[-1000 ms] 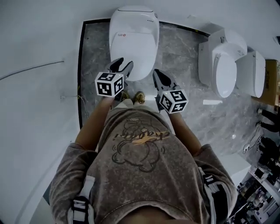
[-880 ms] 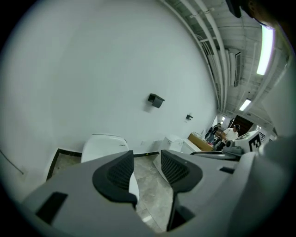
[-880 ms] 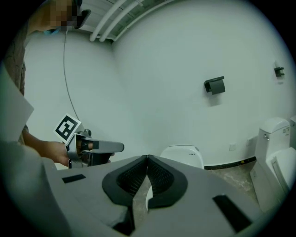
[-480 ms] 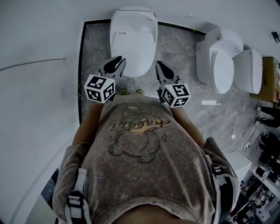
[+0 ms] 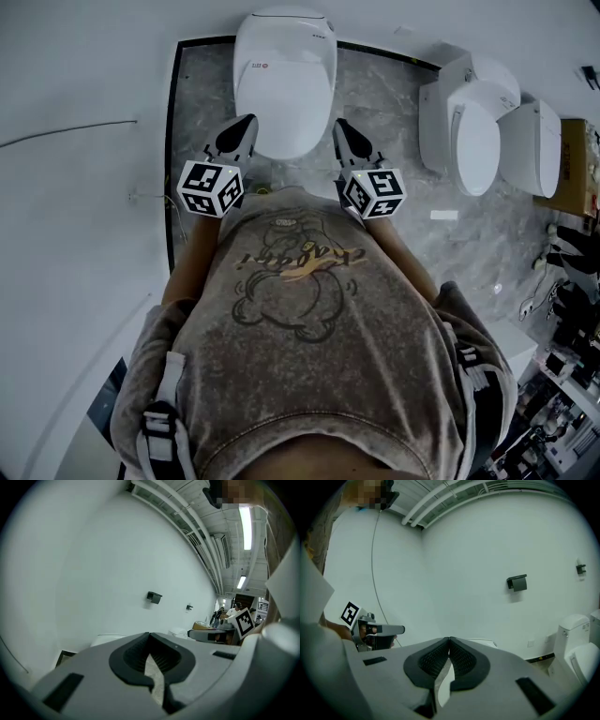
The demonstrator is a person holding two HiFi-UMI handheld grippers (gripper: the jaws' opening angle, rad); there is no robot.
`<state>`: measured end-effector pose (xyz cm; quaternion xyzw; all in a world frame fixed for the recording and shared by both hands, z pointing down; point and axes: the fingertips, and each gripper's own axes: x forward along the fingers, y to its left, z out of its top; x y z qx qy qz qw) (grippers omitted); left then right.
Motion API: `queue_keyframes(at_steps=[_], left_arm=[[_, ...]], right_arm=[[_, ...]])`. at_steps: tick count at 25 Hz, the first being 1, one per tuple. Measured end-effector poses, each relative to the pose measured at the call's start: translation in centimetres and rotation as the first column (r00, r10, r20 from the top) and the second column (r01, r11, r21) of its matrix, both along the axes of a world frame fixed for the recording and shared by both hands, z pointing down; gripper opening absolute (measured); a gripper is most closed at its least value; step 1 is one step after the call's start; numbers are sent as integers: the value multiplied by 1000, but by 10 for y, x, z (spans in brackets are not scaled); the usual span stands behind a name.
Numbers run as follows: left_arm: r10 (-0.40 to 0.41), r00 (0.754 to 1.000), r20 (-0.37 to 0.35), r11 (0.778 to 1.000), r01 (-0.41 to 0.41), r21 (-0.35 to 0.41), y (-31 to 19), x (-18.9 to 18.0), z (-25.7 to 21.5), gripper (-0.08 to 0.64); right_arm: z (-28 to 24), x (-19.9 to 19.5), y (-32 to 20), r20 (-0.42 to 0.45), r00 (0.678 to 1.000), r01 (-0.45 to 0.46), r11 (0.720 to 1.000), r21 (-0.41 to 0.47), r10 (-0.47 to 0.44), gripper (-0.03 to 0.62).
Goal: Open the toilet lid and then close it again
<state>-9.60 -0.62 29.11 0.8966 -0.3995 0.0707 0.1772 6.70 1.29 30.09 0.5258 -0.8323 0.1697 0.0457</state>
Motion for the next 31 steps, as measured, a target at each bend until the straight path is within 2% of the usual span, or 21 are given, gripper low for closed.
queue_keyframes(at_steps=[10, 19, 31], left_arm=[[-52, 999, 4, 999, 52, -3, -10, -5, 5, 9], [-56, 998, 12, 998, 56, 0, -8, -1, 1, 9], [-74, 997, -4, 997, 74, 0, 3, -12, 0, 9]], right_arm=[[3, 0, -6, 4, 1000, 2, 1000, 8, -2, 26], [0, 5, -6, -1, 1000, 6, 1000, 4, -6, 26], [-2, -11, 5, -13, 999, 38, 999, 14, -37, 26]])
